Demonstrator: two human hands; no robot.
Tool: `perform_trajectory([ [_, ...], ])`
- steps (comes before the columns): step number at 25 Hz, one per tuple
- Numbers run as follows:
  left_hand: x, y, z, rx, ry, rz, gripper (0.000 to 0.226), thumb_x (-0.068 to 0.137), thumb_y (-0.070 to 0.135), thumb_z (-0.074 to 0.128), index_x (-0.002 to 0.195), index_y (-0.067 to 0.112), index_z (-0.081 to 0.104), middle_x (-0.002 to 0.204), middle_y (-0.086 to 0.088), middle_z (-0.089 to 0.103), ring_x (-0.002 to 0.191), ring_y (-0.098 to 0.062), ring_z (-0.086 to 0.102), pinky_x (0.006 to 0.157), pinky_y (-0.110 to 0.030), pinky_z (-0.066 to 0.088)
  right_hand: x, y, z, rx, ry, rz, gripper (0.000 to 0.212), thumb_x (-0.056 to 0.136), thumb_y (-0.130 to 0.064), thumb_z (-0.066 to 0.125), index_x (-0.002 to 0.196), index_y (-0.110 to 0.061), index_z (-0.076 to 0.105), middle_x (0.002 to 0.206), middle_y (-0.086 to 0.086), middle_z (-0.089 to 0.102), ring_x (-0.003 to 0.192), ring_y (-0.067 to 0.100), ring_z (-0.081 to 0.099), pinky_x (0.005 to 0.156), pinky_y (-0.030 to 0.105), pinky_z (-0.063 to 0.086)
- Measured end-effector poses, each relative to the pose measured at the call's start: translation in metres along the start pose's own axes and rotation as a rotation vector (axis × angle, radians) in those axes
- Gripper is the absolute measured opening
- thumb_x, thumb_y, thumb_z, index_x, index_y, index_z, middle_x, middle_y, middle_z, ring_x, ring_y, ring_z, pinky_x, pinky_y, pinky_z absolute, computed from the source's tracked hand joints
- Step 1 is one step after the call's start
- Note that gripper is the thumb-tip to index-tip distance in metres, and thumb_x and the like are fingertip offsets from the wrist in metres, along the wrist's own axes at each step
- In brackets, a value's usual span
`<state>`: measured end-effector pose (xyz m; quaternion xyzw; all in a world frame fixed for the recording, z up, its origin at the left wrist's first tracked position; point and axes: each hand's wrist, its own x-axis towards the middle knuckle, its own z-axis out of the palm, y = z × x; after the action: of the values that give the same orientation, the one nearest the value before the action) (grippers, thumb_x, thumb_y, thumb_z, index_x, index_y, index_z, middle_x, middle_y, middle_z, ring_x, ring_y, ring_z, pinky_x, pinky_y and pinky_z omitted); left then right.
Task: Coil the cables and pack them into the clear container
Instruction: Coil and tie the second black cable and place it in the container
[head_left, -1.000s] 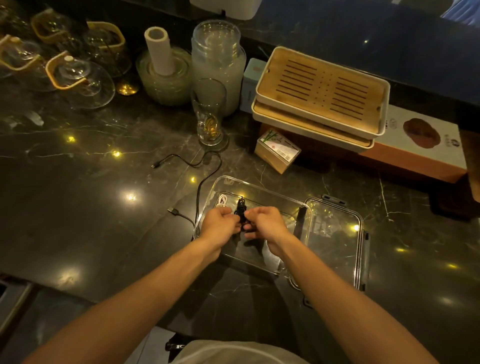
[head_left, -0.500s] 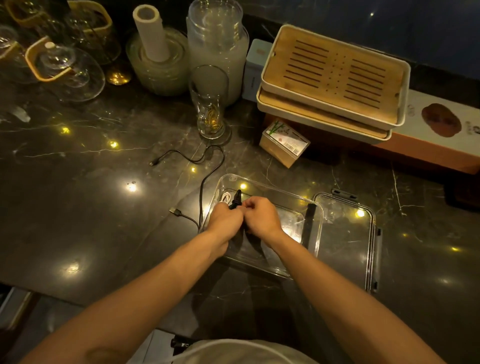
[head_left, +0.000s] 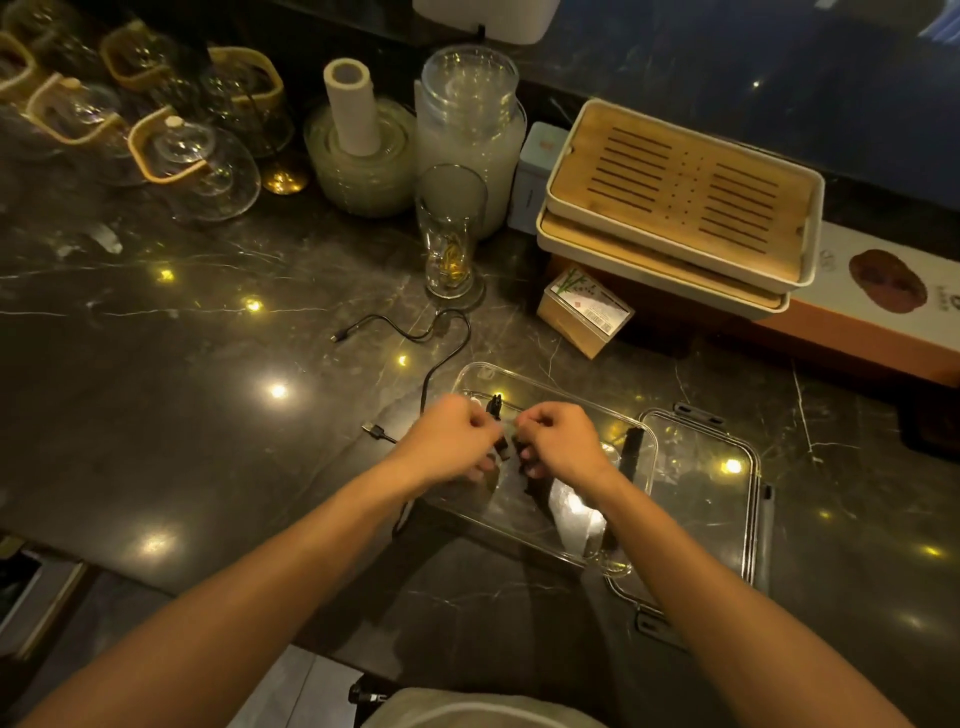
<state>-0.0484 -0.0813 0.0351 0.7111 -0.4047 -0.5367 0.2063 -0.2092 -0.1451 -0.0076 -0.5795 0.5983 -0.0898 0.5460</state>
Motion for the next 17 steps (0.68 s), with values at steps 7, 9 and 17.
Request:
perform_trajectory([
  [7,0.026,-0.032,-0.062,-0.083,0.437,-0.023,0.012,0.095,0.02,0.064,0.086,0.012,0.067,0.076,-0.008,0.071,0.058,-0.014,0.067,0.061,-0.027,0.049,-0.002,-0.049,-0.012,-0.138,0.059,-0.252,0.017,0.101,-0.023,0.063,0.092,-0.014,0.074,0.082,0.007,0.072,0.063,0.013,0.063,0.058,0.037,0.057],
  [9,0.043,-0.051,-0.059,-0.048,0.36,-0.091,0.012,0.092,0.023,0.07,0.091,0.014,0.062,0.082,-0.008,0.072,0.064,-0.018,0.067,0.059,-0.028,0.049,0.005,-0.061,-0.008,-0.176,0.068,-0.302,0.018,0.1,-0.025,0.064,0.089,-0.016,0.074,0.079,0.004,0.072,0.063,0.012,0.061,0.061,0.036,0.053],
  [17,0.068,-0.079,-0.038,0.337,0.369,-0.065,0.021,0.093,0.032,0.069,0.083,0.018,0.056,0.082,0.0,0.062,0.084,-0.021,0.062,0.069,-0.033,0.048,0.034,-0.093,0.011,-0.196,0.061,-0.369,0.016,0.099,-0.03,0.065,0.09,-0.021,0.074,0.077,0.003,0.071,0.064,0.013,0.06,0.063,0.038,0.054],
])
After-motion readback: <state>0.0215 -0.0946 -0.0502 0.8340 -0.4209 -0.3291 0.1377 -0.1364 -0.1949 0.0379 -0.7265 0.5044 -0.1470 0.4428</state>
